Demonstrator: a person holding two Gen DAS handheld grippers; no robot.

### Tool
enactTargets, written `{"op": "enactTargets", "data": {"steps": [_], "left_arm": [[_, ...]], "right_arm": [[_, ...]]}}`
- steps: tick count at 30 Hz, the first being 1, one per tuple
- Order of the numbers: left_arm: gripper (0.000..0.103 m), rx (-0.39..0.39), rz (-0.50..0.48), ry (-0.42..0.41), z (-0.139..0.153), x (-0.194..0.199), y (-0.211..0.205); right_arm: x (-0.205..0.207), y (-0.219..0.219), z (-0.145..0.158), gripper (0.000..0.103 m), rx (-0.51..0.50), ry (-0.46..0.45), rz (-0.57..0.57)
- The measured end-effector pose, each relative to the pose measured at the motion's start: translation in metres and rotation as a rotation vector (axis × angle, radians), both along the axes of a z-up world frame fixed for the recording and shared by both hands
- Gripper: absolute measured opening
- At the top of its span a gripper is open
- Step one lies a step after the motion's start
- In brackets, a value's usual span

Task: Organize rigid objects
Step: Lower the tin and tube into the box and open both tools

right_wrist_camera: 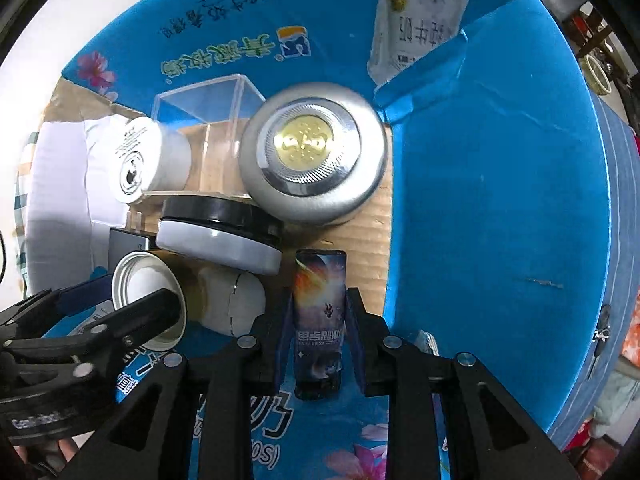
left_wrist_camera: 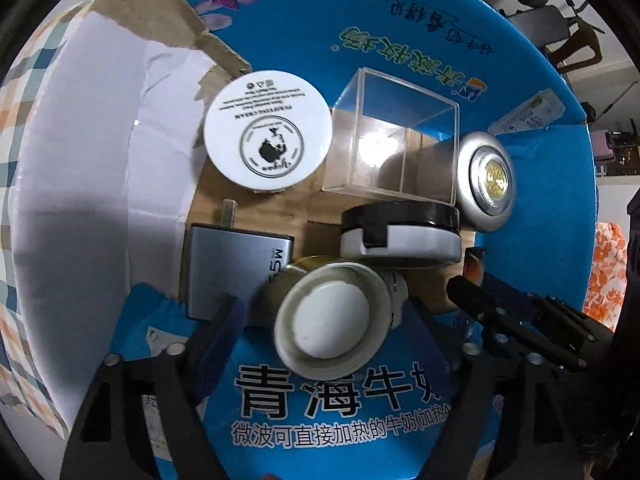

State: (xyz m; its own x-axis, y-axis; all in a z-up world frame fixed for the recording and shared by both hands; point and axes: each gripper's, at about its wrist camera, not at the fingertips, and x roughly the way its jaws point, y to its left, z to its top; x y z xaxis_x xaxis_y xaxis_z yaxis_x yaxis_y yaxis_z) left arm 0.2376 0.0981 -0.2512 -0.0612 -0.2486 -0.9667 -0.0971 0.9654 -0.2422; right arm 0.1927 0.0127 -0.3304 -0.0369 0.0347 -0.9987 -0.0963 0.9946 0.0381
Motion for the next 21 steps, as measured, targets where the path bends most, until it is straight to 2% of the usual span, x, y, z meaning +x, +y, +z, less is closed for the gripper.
{"op": "enactTargets", "data": {"steps": [3, 7, 9, 12, 14, 16, 21], "left_arm": [[0.088, 0.0, 0.001, -0.002, 0.001, -0.003, 0.002], [0.103, 0.056, -0.01, -0.027, 0.01, 0.002, 0.011], [0.103, 0.087, -0.028, -0.045, 0.015, 0.0, 0.012], [0.103, 0.122, -0.048, -0.066, 0.024, -0.004, 0.013], [0.103, 0.141, -0.058, -0.092, 0.037, -0.003, 0.013], [0.103, 0.167, -0.059, -0.13, 0.051, -0.006, 0.014], [0.103, 0.175, -0.043, -0.196, 0.089, -0.015, 0.023]], "right_arm": [[-0.001, -0.001, 0.002, 0.038, -0.015, 0.0, 0.0], [-0.005, -0.005, 0.003, 0.05, -0.016, 0.0, -0.005], [-0.01, -0.004, 0.006, 0.052, -0.029, -0.011, 0.004], [-0.017, 0.0, 0.017, 0.06, -0.06, -0.043, 0.02], [-0.021, 0.0, 0.027, 0.078, -0.082, -0.072, 0.02], [-0.023, -0.002, 0.037, 0.09, -0.073, -0.096, 0.018], [-0.037, -0.006, 0.072, 0.09, -0.046, -0.14, 0.029]]}}
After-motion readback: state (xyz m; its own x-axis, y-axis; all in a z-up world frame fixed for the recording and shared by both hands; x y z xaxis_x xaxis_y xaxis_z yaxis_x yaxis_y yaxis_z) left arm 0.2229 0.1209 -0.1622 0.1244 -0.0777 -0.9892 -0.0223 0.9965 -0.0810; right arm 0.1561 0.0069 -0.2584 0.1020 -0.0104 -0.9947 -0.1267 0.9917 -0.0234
